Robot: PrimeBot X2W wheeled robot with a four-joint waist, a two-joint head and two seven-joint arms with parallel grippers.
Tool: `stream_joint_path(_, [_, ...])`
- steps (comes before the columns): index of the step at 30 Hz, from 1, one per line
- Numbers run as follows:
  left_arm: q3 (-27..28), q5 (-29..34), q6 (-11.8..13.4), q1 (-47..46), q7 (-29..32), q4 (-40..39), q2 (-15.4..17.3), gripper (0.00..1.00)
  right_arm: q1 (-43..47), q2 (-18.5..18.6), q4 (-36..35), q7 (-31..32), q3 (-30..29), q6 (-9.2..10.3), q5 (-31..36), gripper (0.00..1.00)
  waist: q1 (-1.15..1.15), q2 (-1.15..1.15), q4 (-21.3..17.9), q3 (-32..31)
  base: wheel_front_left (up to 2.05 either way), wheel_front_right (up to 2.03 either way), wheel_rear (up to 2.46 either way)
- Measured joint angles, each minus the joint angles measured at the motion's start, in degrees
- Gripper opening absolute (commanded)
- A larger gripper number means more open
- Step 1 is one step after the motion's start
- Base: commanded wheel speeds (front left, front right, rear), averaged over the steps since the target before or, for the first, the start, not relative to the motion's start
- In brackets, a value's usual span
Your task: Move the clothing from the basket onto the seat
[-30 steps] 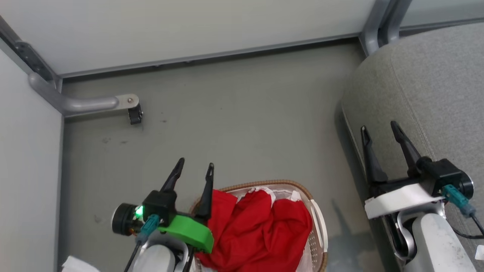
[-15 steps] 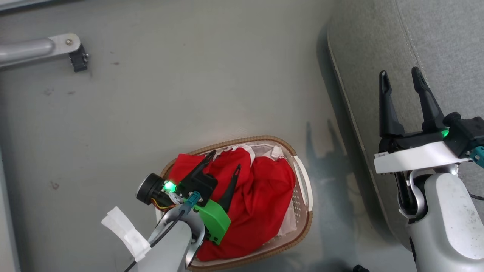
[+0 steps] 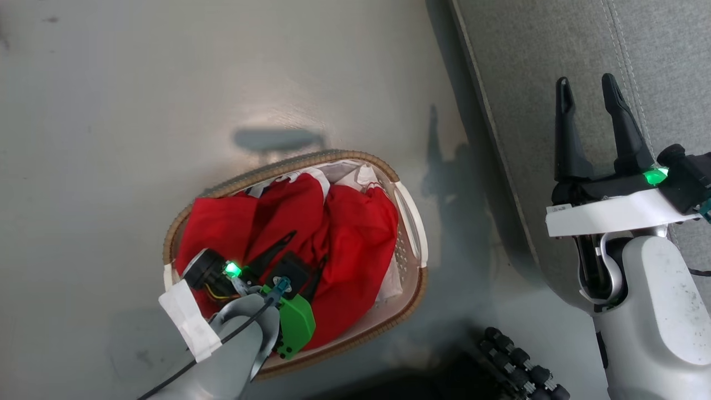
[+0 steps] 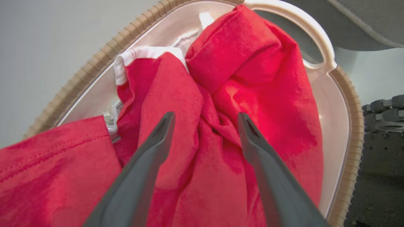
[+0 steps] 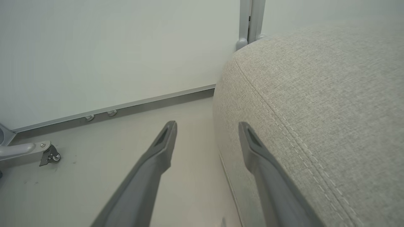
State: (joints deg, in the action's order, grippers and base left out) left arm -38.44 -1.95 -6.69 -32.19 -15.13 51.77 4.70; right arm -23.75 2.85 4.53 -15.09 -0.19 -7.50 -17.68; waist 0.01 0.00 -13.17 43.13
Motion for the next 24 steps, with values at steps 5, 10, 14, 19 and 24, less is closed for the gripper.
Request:
stream_joint_path(5, [1.42,0.01,3.82,-2.33,0.00,2.52,1.46,1.00,-0.67,-0.01,-0.10,0.00,0.43,0.00,-1.43,1.00,0.00,0.00,-1.93,3.73,0.00,0.00,0.00])
stream_joint_path(10, [3.04,0.25,7.98,-4.04,0.00,4.80,2.98,1.00,-1.62,-0.02,-0.20,0.00,0.60,0.00,-2.48,1.00,0.00,0.00,-3.43,6.48,0.00,0.00,0.00])
stream_joint_path(14, [3.49,-0.48,8.71,-4.82,0.00,6.43,3.22,1.00,-1.73,-0.02,-0.12,0.00,0.76,0.00,-3.15,1.00,0.00,0.00,-4.26,8.05,0.00,0.00,0.00])
stream_joint_path(19, [3.55,-1.37,7.68,-5.54,0.00,8.47,2.82,0.17,-1.96,-0.03,0.05,0.00,1.20,0.00,-3.45,1.00,0.00,0.00,-4.48,8.68,0.00,0.00,0.00])
stream_joint_path(24, [2.93,-1.78,6.38,-5.66,0.00,7.79,1.44,0.00,-1.96,-0.04,0.59,0.00,1.10,0.00,-3.00,1.00,0.00,0.00,-3.98,7.76,0.00,0.00,0.00])
